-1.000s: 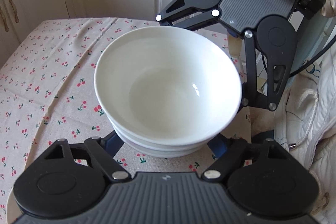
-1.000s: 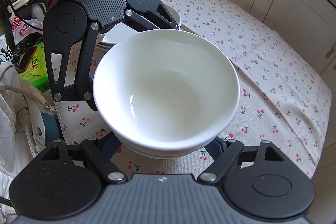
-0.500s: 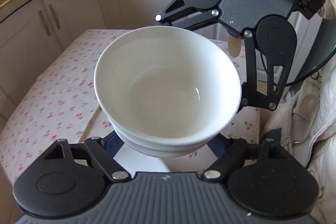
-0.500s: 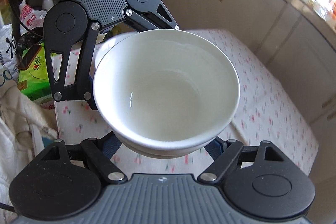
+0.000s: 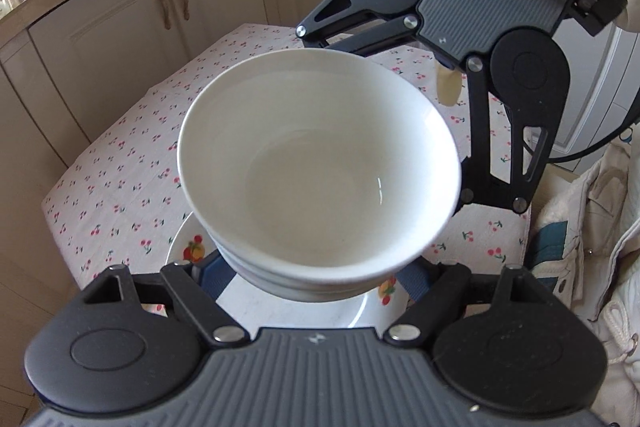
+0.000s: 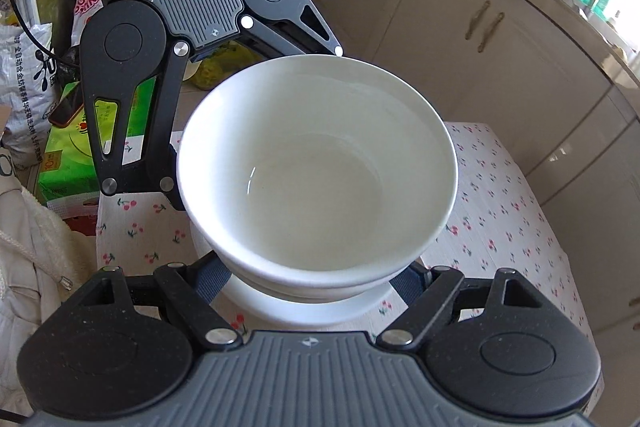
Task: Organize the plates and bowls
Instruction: 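Lift the three-bowl stack with both tools and carry it over the plate stack, then lower the bowl stack onto the fruit-decal plates and open both tools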
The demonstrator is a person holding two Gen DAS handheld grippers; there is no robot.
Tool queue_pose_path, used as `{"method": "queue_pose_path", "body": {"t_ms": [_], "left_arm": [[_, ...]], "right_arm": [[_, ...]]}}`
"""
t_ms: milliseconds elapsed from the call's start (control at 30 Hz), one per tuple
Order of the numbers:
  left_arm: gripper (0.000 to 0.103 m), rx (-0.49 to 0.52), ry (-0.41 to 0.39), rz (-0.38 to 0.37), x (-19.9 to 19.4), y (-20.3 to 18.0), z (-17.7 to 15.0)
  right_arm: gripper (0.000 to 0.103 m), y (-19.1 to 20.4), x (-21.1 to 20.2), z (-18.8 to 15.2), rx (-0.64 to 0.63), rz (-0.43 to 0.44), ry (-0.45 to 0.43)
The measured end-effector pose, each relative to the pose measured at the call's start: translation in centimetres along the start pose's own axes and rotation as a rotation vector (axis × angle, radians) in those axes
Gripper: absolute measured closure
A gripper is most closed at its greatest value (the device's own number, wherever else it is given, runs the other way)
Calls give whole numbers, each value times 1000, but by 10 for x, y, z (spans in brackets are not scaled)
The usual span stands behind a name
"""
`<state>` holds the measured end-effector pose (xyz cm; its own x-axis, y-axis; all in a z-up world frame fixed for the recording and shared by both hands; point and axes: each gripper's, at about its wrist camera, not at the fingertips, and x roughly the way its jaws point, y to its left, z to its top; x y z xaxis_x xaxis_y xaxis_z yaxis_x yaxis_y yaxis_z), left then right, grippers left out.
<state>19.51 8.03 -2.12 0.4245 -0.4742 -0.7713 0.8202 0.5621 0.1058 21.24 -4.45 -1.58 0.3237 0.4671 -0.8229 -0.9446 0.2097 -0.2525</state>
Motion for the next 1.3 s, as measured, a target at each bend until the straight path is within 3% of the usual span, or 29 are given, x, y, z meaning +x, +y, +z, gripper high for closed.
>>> {"method": "queue_pose_path", "body": {"t_ms": [567,1300], "left_arm": [[19,-64,6,-24,17,25,-16],[19,-116,18,-63,23,37,-20]], "right_arm": [[16,-7,40,14,-4,29,61],[16,-22,59,10,44,71,78]]}}
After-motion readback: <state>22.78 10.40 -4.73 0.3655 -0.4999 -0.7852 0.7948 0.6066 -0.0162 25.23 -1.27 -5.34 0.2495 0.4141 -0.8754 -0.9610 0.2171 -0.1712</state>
